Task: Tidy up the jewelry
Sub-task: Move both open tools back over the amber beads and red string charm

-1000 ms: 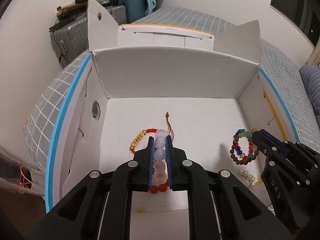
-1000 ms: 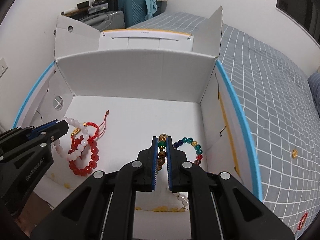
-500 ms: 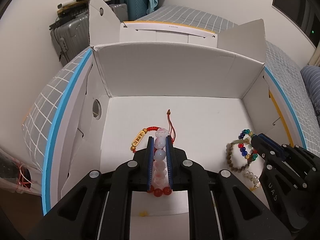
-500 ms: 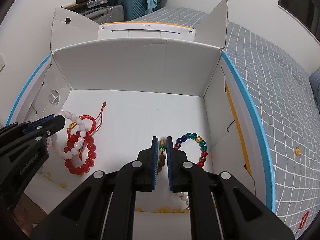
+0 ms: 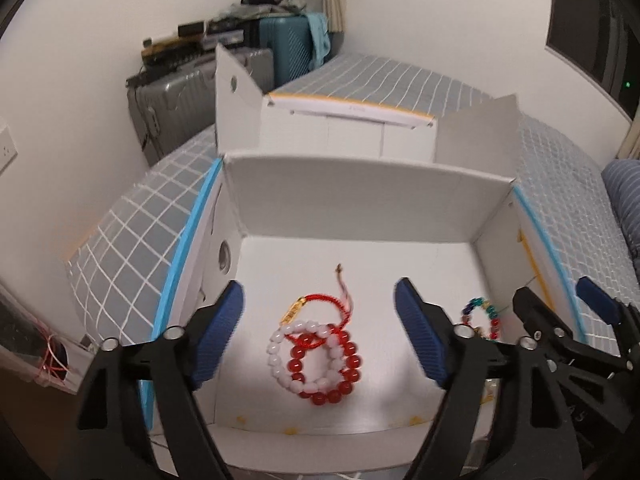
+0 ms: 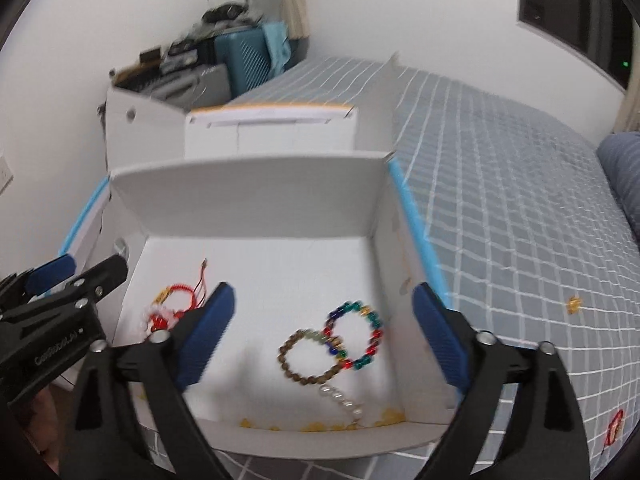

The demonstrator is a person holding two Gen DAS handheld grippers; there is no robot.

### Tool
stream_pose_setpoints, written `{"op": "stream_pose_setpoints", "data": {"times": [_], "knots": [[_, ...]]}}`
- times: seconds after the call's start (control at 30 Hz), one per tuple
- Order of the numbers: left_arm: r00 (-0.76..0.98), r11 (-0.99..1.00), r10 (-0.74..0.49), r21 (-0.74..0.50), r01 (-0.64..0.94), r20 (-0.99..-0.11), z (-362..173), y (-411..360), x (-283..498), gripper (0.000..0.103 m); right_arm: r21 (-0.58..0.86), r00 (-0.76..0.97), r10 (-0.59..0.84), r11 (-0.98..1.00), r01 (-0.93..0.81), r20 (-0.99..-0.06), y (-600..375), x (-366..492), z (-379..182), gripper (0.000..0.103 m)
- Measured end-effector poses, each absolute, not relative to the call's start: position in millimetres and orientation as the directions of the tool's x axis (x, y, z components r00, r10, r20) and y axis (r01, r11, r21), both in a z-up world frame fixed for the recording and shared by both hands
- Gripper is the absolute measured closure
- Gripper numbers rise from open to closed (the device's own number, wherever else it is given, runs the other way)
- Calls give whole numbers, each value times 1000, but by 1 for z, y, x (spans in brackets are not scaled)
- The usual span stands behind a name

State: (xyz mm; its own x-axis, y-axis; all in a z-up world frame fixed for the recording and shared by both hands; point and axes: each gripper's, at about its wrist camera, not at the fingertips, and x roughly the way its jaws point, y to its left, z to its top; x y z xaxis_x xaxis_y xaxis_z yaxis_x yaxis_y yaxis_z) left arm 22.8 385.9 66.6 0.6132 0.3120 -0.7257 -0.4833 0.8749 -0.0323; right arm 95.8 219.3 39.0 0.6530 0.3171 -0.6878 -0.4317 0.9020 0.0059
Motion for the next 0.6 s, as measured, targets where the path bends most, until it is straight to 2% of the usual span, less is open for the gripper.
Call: {"op": "stream_pose_setpoints", "data": {"times": [0.17,0.3,0.6], "knots": [[667,899,300,-31,-437,-682,85,355,28,6,-33,727,263,931,-365,-634,181,96,56,8],[693,921,259,-44,-387,-672,92,324,42,6,-38,761,208,956,-292,-614,139,100,65,8],[738,984,104,-37,-172,-667,92,207,84,6,-40,781,42,995,-86,-623,13,109,71,8]]}}
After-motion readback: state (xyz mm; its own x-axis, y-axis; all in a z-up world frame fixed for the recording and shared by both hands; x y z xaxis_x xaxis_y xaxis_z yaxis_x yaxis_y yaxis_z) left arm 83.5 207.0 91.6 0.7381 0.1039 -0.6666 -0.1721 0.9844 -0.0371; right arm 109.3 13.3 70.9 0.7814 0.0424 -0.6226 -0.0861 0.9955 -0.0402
